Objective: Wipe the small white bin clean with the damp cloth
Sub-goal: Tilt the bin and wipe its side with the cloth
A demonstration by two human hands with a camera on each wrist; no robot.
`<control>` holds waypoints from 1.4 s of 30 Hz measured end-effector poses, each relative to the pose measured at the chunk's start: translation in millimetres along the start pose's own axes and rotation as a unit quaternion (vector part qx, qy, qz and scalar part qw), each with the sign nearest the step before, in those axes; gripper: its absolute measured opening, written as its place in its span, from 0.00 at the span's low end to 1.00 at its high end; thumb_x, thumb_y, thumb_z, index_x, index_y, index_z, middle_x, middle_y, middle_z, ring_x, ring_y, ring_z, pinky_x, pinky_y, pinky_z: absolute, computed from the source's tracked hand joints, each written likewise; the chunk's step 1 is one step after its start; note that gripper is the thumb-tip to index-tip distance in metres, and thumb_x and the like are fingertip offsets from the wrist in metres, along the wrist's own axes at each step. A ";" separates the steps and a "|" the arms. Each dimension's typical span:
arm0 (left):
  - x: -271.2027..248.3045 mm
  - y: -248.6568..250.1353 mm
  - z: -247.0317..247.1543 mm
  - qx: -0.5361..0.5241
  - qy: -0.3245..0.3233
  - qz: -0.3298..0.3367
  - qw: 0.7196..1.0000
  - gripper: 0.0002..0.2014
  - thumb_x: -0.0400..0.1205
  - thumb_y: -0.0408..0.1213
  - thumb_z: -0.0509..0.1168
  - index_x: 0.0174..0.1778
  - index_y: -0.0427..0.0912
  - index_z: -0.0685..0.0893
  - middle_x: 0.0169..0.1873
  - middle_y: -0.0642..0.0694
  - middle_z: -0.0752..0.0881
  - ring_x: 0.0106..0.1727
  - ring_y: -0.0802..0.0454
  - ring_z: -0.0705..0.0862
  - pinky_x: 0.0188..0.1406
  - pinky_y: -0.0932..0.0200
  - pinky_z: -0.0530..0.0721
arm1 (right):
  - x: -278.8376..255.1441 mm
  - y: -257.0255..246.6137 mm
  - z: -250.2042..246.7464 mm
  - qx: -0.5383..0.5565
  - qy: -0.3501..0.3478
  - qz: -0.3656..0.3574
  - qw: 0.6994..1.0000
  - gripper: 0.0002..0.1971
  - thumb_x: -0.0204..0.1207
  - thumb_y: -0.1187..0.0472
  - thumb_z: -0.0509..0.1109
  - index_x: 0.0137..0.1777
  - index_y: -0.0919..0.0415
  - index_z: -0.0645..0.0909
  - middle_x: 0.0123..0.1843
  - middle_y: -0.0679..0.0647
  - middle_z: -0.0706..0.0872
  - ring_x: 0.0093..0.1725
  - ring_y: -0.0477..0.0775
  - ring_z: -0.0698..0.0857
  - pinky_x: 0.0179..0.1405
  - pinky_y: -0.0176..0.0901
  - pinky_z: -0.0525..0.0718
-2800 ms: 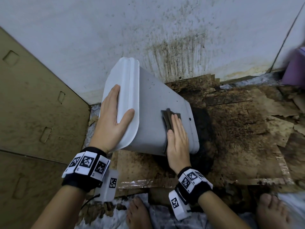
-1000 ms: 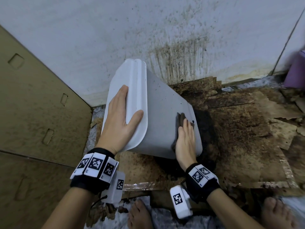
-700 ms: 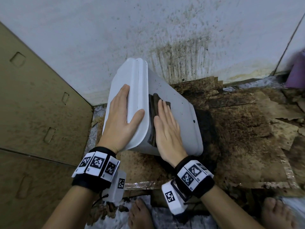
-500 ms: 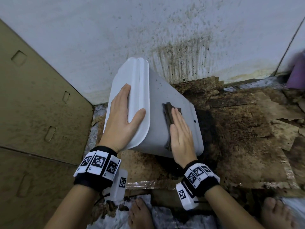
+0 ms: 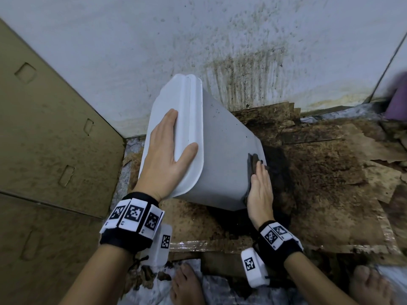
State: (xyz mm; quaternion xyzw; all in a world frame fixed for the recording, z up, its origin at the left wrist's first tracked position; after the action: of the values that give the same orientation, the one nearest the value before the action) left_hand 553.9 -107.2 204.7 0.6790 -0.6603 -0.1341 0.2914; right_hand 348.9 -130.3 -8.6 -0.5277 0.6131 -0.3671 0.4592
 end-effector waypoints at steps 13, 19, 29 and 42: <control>-0.7 -1.4 0.9 0.000 0.000 0.000 1.000 0.41 0.83 0.61 0.55 0.90 0.45 0.53 0.89 0.52 0.56 0.87 0.60 0.52 0.85 0.59 0.51 | -36.8 -143.8 26.3 -0.012 -0.070 -0.240 0.968 0.27 0.91 0.48 0.41 0.89 0.44 0.47 0.90 0.39 0.49 0.87 0.36 0.46 0.88 0.49 0.50; -1.9 -4.1 -2.4 -0.013 0.003 -0.004 1.000 0.43 0.81 0.63 0.54 0.90 0.45 0.54 0.88 0.53 0.56 0.87 0.62 0.53 0.86 0.58 0.52 | -12.7 -61.6 8.4 -0.020 -0.034 -0.193 0.980 0.28 0.90 0.48 0.41 0.89 0.49 0.53 0.89 0.40 0.53 0.87 0.38 0.50 0.88 0.51 0.52; 0.8 6.2 1.1 0.019 0.008 0.012 1.000 0.42 0.82 0.63 0.54 0.89 0.46 0.55 0.88 0.53 0.58 0.87 0.58 0.54 0.76 0.80 0.45 | 3.9 35.8 -13.3 0.002 -0.027 0.011 1.000 0.25 0.93 0.53 0.42 0.88 0.47 0.48 0.90 0.43 0.48 0.84 0.33 0.45 0.84 0.35 0.40; 0.2 7.8 -0.1 0.024 0.008 0.012 1.000 0.42 0.82 0.62 0.53 0.89 0.44 0.55 0.88 0.51 0.58 0.87 0.58 0.54 0.76 0.81 0.43 | -8.4 -88.3 18.4 0.012 -0.069 -0.062 0.996 0.29 0.88 0.48 0.39 0.89 0.46 0.46 0.90 0.41 0.45 0.87 0.37 0.42 0.87 0.44 0.41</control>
State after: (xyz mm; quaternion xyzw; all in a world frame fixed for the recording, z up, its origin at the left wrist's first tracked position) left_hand 547.6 -107.1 209.3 0.6787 -0.6695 -0.1092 0.2815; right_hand 393.9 -136.7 69.7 -0.5833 0.5414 -0.3650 0.4831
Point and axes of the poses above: each hand's wrist, its own x-axis towards the middle knuckle, its own z-axis out of the palm, y = z × x, the point moved 8 cm from there along x, towards the middle knuckle
